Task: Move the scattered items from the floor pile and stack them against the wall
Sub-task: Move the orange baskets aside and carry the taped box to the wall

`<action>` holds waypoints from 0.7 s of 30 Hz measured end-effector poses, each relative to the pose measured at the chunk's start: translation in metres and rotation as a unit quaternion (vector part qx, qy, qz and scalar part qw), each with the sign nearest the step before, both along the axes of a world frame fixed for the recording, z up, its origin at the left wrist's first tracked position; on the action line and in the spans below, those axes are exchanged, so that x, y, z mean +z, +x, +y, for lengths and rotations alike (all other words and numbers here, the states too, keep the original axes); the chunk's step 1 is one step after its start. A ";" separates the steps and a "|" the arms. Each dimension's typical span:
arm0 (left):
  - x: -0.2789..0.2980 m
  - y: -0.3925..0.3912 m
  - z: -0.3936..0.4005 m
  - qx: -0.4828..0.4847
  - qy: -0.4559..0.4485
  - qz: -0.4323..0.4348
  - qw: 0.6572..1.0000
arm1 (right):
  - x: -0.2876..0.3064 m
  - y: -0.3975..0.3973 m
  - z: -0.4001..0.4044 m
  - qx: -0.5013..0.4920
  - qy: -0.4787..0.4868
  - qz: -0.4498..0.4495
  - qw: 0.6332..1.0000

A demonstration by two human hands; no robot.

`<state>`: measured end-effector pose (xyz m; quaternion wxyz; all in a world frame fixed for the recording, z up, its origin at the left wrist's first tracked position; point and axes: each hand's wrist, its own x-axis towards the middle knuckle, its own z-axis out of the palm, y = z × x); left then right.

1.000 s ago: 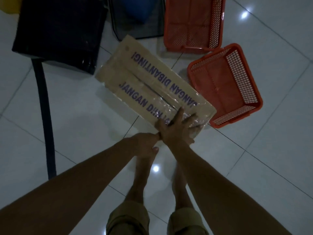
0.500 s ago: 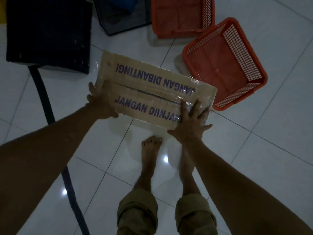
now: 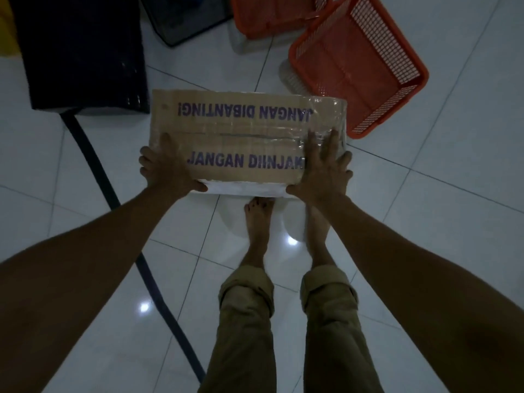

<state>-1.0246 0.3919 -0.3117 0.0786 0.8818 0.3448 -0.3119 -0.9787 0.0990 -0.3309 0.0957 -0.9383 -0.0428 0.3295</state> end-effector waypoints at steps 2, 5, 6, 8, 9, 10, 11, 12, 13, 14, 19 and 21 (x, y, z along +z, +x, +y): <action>0.029 0.003 -0.008 -0.015 0.001 -0.011 1.000 | 0.030 -0.003 -0.006 -0.018 -0.002 0.006 1.000; 0.074 0.013 -0.025 -0.049 -0.023 -0.045 0.998 | 0.081 -0.003 -0.024 -0.061 -0.007 0.021 0.998; 0.089 0.016 -0.032 -0.061 -0.032 -0.057 0.996 | 0.098 -0.004 -0.032 -0.075 -0.010 0.025 0.997; 0.117 0.020 -0.047 -0.100 -0.044 -0.066 0.992 | 0.130 -0.011 -0.049 -0.101 -0.018 0.020 0.995; 0.129 0.022 -0.055 -0.126 -0.050 -0.065 0.989 | 0.145 -0.015 -0.059 -0.112 -0.023 0.008 0.993; 0.140 0.025 -0.063 -0.151 -0.058 -0.062 0.985 | 0.159 -0.021 -0.069 -0.121 -0.031 -0.008 0.992; 0.150 0.027 -0.071 -0.173 -0.064 -0.057 0.981 | 0.172 -0.026 -0.078 -0.129 -0.041 -0.022 0.991; 0.159 0.031 -0.080 -0.193 -0.068 -0.051 0.978 | 0.185 -0.032 -0.088 -0.139 -0.047 -0.029 0.989; 0.168 0.033 -0.090 -0.211 -0.072 -0.045 0.974 | 0.197 -0.039 -0.098 -0.153 -0.049 -0.029 0.986; 0.179 0.037 -0.103 -0.228 -0.077 -0.042 0.970 | 0.208 -0.047 -0.110 -0.172 -0.050 -0.025 0.983; 0.234 0.051 -0.185 -0.335 -0.088 -0.073 0.935 | 0.256 -0.095 -0.180 -0.291 -0.045 -0.029 0.955; 0.251 0.049 -0.223 -0.381 -0.086 -0.081 0.917 | 0.272 -0.119 -0.209 -0.329 -0.044 -0.032 0.943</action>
